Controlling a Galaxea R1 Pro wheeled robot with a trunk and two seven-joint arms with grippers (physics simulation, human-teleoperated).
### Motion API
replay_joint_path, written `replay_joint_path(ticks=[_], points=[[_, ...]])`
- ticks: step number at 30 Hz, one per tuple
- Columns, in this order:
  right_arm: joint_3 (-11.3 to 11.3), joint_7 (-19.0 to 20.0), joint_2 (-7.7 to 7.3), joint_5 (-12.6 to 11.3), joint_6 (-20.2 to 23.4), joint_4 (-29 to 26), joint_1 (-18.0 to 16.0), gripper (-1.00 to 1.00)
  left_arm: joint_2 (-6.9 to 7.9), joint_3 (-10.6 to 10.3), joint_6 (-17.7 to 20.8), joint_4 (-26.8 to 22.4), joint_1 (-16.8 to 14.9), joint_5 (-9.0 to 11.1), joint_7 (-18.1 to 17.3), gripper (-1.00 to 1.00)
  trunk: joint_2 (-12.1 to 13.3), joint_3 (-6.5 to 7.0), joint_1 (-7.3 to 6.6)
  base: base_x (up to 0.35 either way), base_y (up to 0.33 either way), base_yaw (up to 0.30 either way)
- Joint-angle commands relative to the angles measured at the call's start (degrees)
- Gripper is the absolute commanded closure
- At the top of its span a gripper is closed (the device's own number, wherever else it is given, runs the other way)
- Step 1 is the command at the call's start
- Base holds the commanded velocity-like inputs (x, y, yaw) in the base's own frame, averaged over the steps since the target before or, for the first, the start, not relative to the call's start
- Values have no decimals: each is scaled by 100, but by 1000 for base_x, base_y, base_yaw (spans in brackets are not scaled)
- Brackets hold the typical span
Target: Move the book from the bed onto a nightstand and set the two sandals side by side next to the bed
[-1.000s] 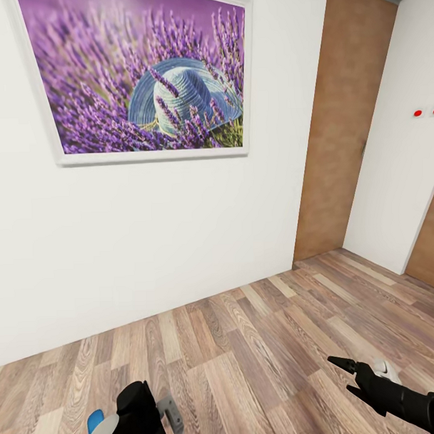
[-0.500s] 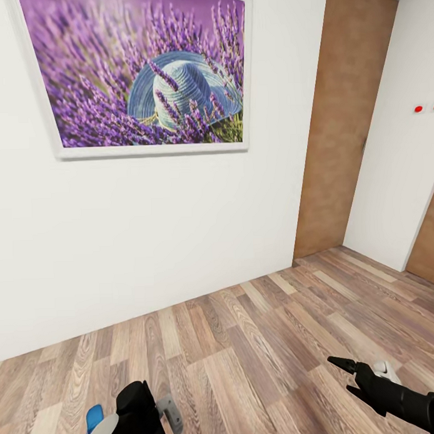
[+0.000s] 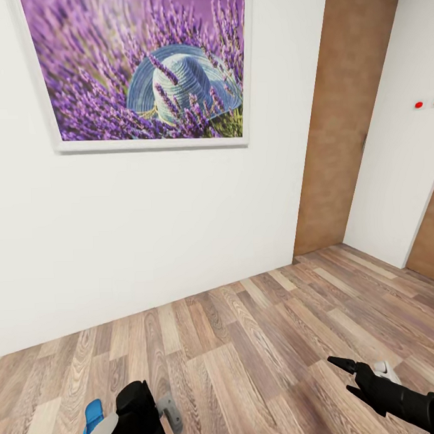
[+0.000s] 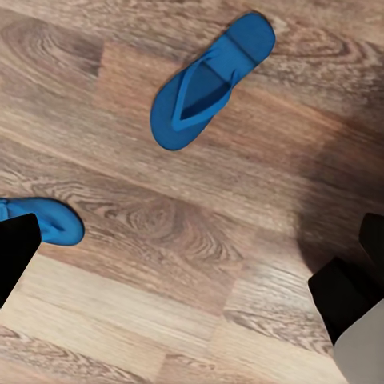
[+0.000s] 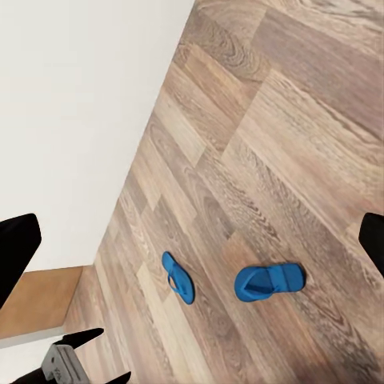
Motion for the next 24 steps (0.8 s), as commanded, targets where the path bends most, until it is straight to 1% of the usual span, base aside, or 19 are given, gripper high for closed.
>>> replay_joint_path(ticks=[1,12,17,18,20,21,22,24], points=[[-7,1,0,-4,27,-2,-4,-100,-1,-6,32,-7,-3,-34,-36,-100,-44,-25,22,0,0,0],[-1,-3,0,-3,27,-2,-4,-100,-2,-6,8,-7,-2,-31,-26,-100,-486,-222,263,0,0,0],[9,-21,0,1,24,-2,-4,-100,-47,-26,-30,-18,-7,-26,-23,-100,-686,-312,373,0,0,0],[10,-28,0,3,22,-2,-4,-100,-83,-71,-46,-38,-8,-26,-27,-100,-726,-330,395,0,0,0],[7,-33,0,4,20,3,-4,-100,-109,-162,-71,-56,-7,-29,-35,-100,-806,-366,439,0,0,0],[2,-37,0,6,20,11,-4,-100,-122,-281,-85,-65,-8,-29,-42,-100,-847,-384,461,0,0,0],[4,-37,0,6,19,76,-4,-100,-135,-512,-97,-68,-8,-18,-52,-100,-887,-402,483,0,0,0],[7,-36,0,6,18,96,-4,-100,-137,-556,-98,-68,-5,-12,-57,-100,-967,-438,527,0,0,0]])
